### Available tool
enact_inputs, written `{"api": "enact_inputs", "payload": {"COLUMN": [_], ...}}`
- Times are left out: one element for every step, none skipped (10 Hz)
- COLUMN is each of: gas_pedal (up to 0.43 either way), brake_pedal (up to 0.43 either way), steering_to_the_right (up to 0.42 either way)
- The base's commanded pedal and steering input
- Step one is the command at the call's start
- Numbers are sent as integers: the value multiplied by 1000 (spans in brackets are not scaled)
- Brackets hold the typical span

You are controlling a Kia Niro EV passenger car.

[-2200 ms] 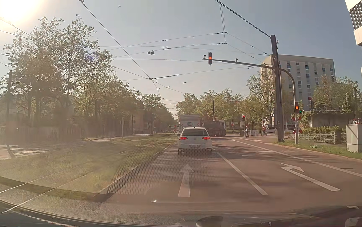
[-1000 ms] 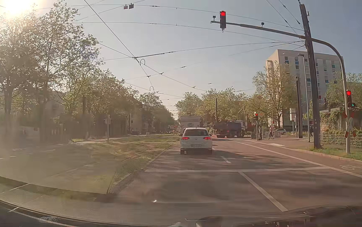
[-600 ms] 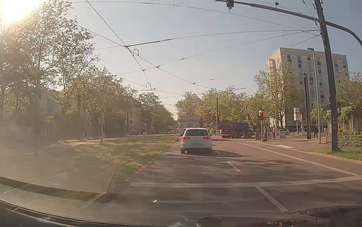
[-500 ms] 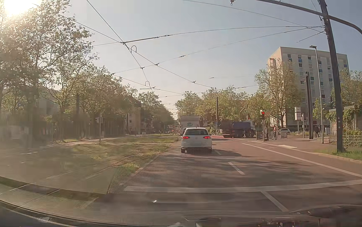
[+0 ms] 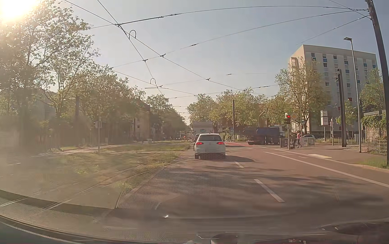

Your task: Follow the waypoints while adhering to traffic rules and regulations

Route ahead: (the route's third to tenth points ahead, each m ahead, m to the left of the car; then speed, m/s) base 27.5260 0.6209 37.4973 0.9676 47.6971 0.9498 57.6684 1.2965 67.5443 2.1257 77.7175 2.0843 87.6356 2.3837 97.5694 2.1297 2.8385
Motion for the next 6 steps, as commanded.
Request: {"api": "enact_inputs", "payload": {"gas_pedal": [0, 0, 0, 0, 0, 0], "brake_pedal": [372, 366, 341, 311, 299, 293], "steering_to_the_right": [-1, -1, -1, -1, -1, -1]}}
